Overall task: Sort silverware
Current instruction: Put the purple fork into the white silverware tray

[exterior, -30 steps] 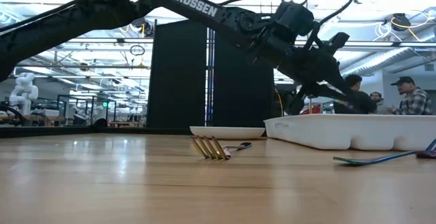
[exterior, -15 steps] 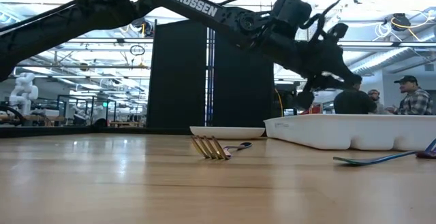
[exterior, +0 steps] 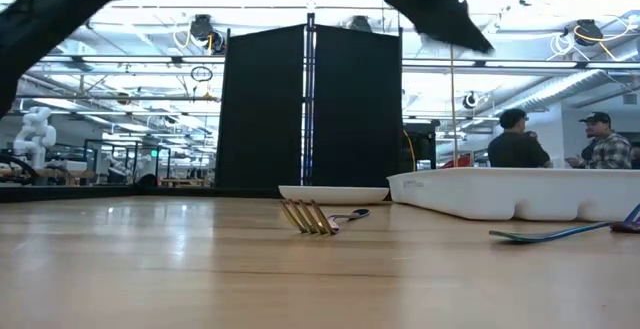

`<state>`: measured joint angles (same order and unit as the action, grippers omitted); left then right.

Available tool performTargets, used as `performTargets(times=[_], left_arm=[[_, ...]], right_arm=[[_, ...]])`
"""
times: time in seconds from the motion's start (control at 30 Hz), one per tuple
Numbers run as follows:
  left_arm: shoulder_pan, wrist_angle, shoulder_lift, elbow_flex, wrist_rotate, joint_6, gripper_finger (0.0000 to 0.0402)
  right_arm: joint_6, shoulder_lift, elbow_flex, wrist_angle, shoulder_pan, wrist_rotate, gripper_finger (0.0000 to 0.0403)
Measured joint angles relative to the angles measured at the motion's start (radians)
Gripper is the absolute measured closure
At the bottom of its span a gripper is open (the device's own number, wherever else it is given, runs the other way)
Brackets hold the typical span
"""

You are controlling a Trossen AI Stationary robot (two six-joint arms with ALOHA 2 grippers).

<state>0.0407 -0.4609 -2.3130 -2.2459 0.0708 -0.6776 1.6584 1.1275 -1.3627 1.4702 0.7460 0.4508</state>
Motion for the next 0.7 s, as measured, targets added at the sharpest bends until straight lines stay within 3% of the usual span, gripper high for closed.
performTargets(times=[0.13,0.2,0.43,0.53,0.7], left_arm=[[-0.003,-0.157,0.064,-0.002,-0.149,0.612,0.0336],[-0.015,-0.225,0.065,-0.002,-0.204,0.767,0.0336],[-0.093,-0.53,0.062,0.004,-0.155,0.825,0.0336],[-0.129,-0.49,0.061,0.022,-0.16,0.862,0.0332],[-0.212,-0.273,0.026,0.045,-0.18,0.93,0.0293]], right_arm=[[-0.034,0.0,0.0,-0.001,0.0,0.031,0.0252],[-0.055,0.0,0.0,-0.002,0.0,0.053,0.0252],[-0.076,0.0,0.0,-0.004,0.0,0.076,0.0252],[-0.085,0.005,0.0,-0.003,0.0,0.078,0.0252],[-0.1,0.021,0.0,-0.005,0.0,0.078,0.0252]])
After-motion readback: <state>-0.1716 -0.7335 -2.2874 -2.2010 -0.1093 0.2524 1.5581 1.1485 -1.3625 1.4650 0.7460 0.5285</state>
